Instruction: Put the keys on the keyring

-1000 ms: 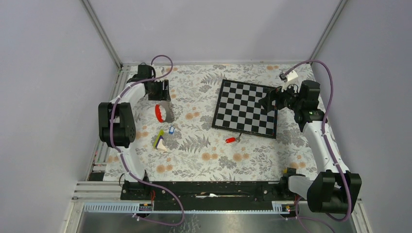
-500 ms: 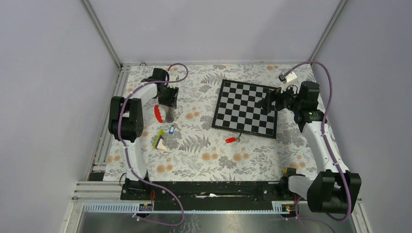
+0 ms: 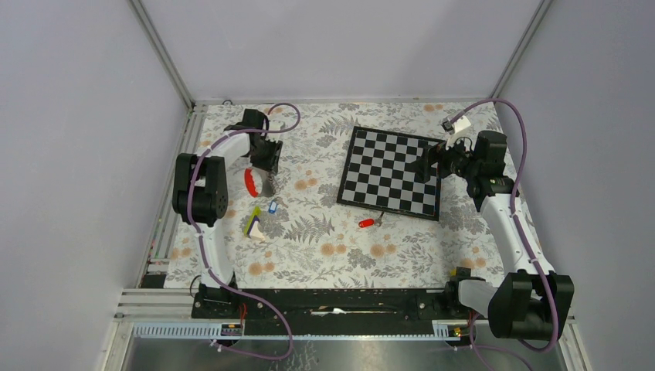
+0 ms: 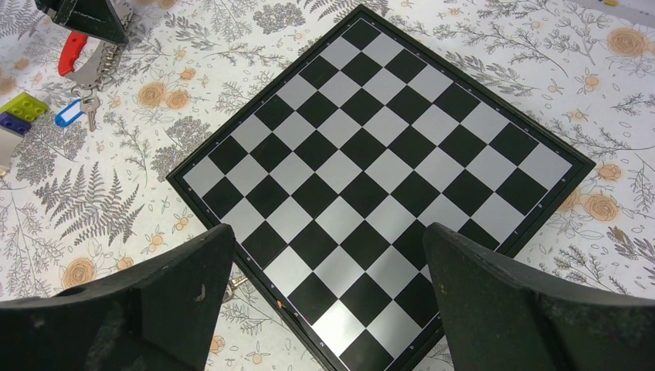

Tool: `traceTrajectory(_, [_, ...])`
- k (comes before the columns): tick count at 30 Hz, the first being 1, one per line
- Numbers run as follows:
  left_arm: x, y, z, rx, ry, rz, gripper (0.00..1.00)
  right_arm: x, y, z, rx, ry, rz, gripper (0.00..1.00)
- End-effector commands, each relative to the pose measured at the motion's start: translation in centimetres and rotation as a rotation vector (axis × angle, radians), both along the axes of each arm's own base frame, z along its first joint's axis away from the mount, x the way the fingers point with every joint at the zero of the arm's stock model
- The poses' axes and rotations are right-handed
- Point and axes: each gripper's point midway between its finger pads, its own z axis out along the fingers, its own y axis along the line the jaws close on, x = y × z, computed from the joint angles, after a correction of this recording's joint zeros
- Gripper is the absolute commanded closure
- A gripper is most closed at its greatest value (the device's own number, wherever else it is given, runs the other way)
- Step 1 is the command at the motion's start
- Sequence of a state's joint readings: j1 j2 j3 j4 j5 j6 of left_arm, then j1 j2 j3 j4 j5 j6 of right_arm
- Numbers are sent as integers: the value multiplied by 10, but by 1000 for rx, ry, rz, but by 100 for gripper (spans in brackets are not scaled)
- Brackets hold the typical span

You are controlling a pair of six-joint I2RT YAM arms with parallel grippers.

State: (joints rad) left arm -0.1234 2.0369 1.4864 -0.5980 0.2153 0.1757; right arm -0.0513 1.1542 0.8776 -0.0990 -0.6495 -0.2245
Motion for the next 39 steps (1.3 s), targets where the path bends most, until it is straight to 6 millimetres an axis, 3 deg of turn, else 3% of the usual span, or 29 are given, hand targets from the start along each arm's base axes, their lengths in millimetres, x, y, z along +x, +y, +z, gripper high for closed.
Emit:
traceTrajectory(1, [9,6,45,23,-111,-10,57,-1,4,10,0,-51,31,0])
traceTrajectory(9, [-6,3,67,7,-153,-43,48,-2,5,9,-1,-53,37,0])
traceTrajectory(15, [-43,-10,46,69,-107,-163,49,-2,5,8,-3,-51,38,0])
traceTrajectory(19, [-55,-15,35,90,-76,-176,51,-2,5,8,-1,-49,38,0])
traceTrajectory(39, [-61,-24,3,163,-32,-32,48,-3,7,7,4,-51,49,0])
